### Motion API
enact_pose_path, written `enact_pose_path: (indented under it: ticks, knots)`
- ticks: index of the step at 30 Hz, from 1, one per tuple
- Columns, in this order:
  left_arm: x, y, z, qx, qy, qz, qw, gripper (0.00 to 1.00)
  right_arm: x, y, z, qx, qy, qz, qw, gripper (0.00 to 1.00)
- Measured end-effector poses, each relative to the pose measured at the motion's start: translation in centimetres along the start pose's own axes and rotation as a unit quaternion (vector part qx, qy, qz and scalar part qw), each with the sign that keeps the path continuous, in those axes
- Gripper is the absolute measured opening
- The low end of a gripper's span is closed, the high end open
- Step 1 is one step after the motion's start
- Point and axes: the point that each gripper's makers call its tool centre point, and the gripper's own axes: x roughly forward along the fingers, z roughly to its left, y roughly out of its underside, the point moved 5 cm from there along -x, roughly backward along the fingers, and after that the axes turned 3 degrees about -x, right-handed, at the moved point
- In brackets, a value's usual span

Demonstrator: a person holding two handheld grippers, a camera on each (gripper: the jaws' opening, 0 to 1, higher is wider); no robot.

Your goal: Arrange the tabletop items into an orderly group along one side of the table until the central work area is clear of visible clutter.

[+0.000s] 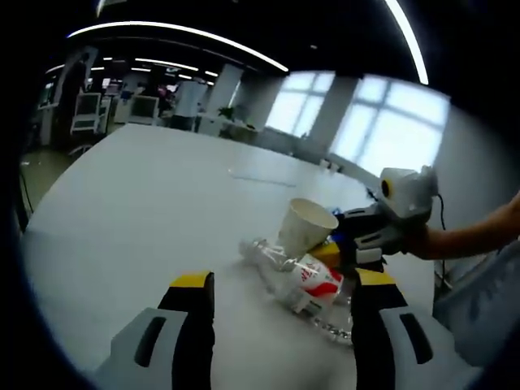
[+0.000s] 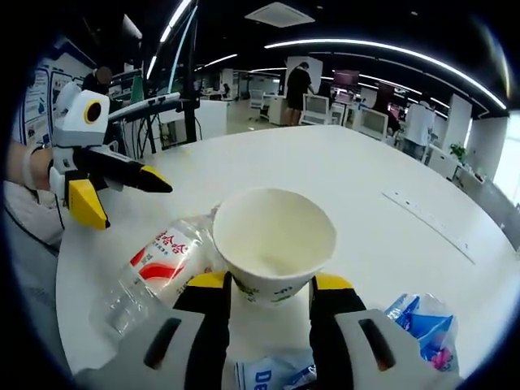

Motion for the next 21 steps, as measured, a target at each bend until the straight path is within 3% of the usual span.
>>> enact_pose_path:
  ticks: [11, 21]
  knots:
    - [0.0, 0.1, 0.0, -0.003, 0.002, 0.001, 1.0000, 0.65, -0.3, 0.5, 0.2, 0.006, -0.003, 0.008, 0.9999, 0.38]
    - [-0.5, -0.9, -0.4, -0.007, 0.003, -0.013, 0.9999, 0.66, -2.5, 0.6, 0.3, 0.013, 0.005, 0.005, 0.9999, 0.41]
